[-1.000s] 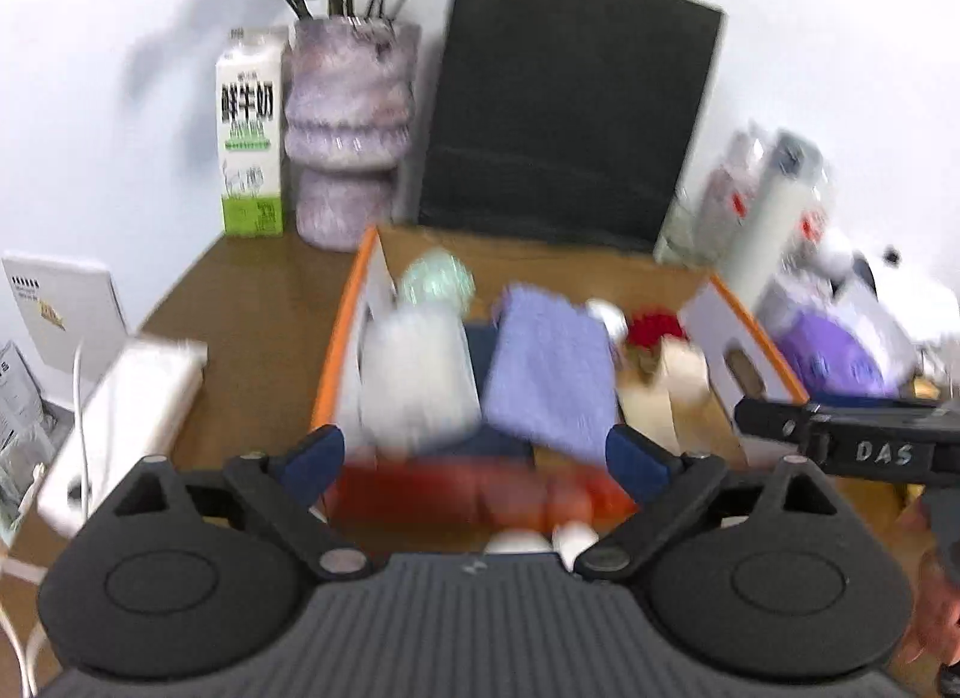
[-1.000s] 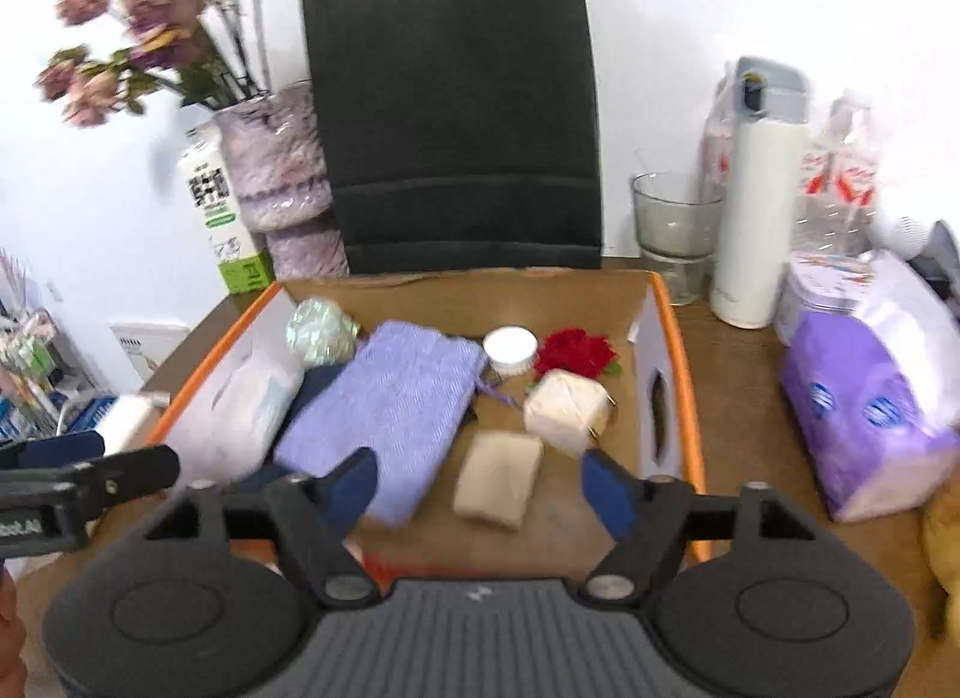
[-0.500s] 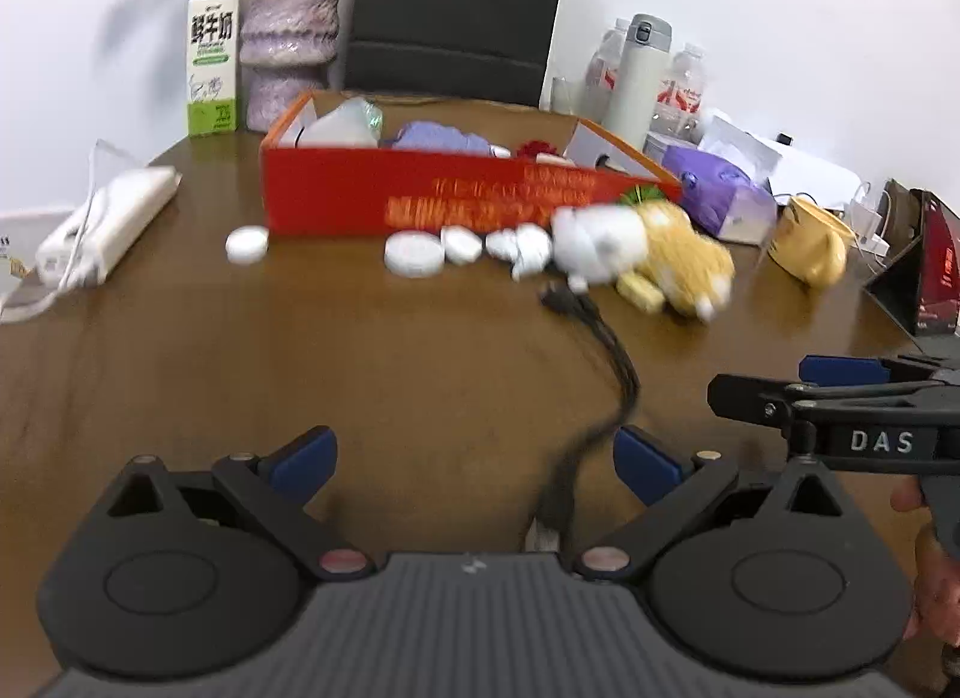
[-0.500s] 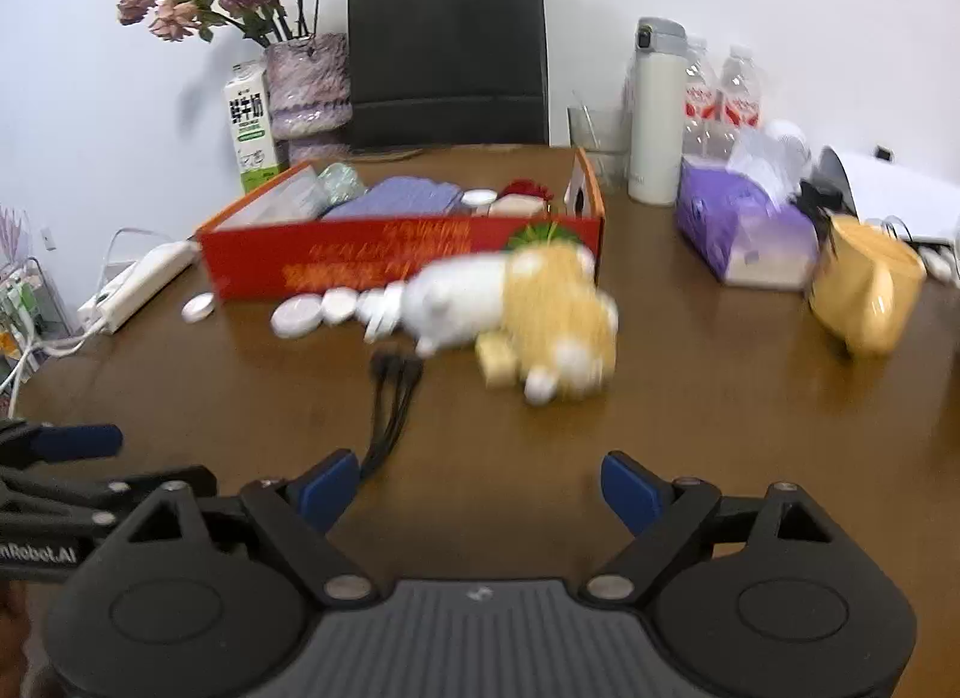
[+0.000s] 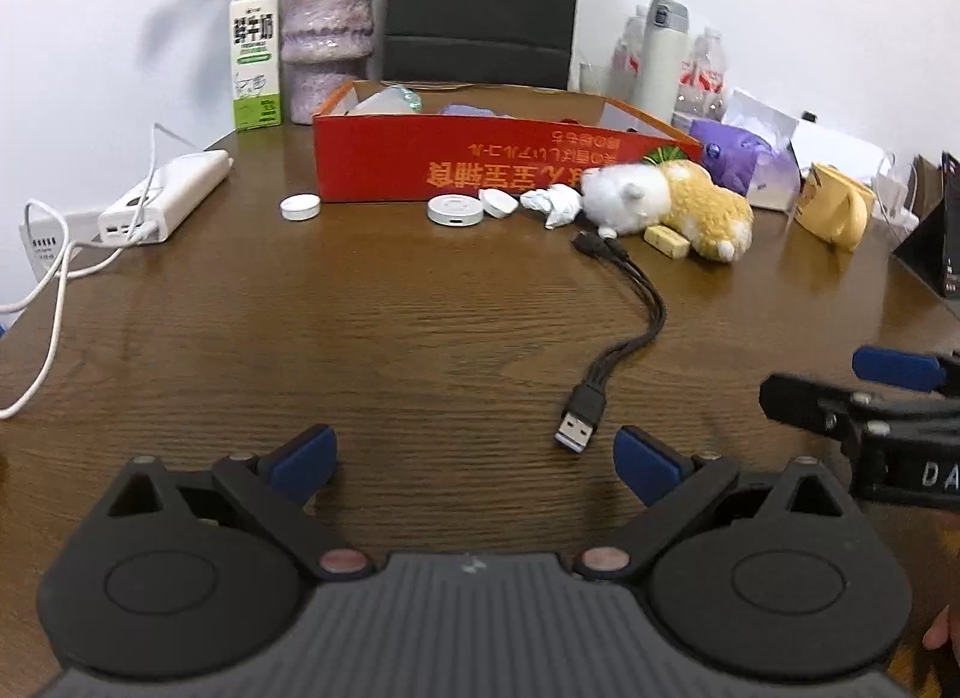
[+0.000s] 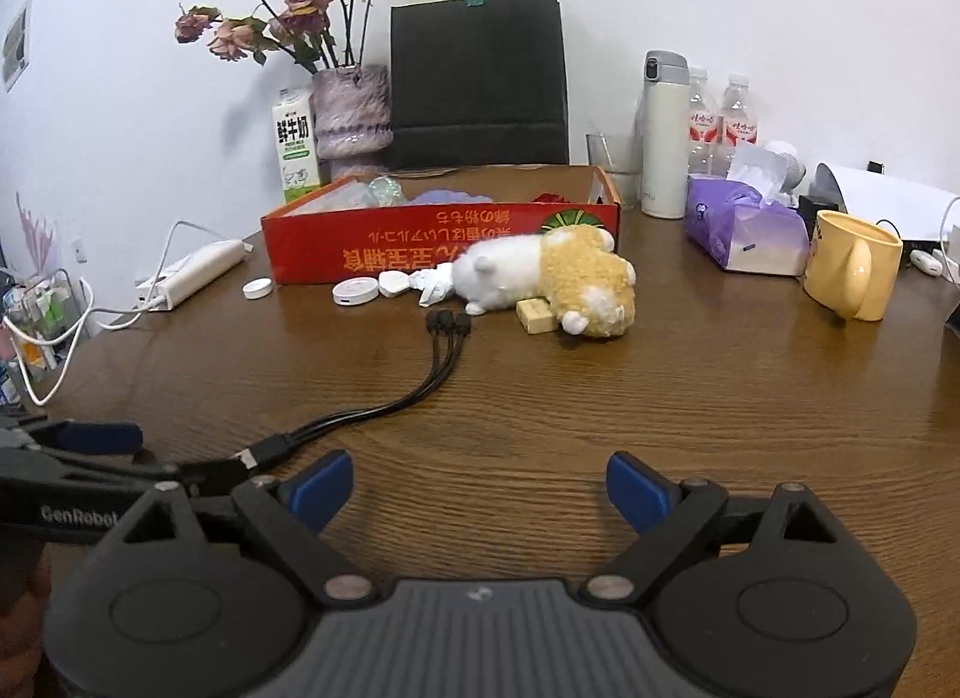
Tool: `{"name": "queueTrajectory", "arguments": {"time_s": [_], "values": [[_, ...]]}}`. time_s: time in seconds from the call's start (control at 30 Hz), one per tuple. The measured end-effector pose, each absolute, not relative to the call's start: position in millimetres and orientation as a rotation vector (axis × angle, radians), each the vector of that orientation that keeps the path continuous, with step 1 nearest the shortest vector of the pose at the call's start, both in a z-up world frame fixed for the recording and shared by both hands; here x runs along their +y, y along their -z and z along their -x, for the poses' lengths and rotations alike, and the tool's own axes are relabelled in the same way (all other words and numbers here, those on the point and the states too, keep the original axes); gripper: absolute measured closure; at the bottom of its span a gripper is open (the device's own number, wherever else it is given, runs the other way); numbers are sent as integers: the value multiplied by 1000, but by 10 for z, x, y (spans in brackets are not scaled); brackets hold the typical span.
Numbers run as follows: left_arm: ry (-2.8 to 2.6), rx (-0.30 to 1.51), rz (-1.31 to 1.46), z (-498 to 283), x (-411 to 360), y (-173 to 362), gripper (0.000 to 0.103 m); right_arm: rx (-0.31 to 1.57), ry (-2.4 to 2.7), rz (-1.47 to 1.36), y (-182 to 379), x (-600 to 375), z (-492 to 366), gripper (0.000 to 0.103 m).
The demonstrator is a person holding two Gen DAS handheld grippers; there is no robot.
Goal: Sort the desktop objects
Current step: 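Grasp the yellow-white plush toy with the right gripper while the left grasps a white cap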
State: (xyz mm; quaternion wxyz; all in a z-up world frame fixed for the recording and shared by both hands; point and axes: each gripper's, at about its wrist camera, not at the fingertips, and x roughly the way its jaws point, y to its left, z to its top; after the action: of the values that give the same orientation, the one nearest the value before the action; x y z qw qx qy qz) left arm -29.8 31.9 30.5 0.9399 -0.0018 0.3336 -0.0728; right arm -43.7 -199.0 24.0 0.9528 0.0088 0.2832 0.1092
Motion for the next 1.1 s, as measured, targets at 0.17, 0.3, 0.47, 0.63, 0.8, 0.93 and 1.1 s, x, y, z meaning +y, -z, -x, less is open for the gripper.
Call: {"name": "queueTrajectory", "arguments": {"time_s": [0.17,0.3,0.47,0.63,0.8,0.93,1.1], "values": [[158,688,-31,286,249,-288,2,568,-211,-24,-231,-1996,439,12],[163,686,-17,281,276,-288,2,566,-206,-27,-226,-2006,433,12],[135,670,-31,56,458,-411,3,598,-193,-34,-242,-2053,316,14],[63,612,-31,-621,771,-650,6,555,-132,27,-378,-2116,-17,19],[8,655,-107,-1443,965,-576,29,533,-121,-7,-495,-2235,-564,34],[45,685,-89,-1792,1084,-453,31,538,-122,18,-486,-2201,-971,35],[54,691,-24,-1892,1192,-324,56,632,-127,67,-271,-2123,-1392,49]]}}
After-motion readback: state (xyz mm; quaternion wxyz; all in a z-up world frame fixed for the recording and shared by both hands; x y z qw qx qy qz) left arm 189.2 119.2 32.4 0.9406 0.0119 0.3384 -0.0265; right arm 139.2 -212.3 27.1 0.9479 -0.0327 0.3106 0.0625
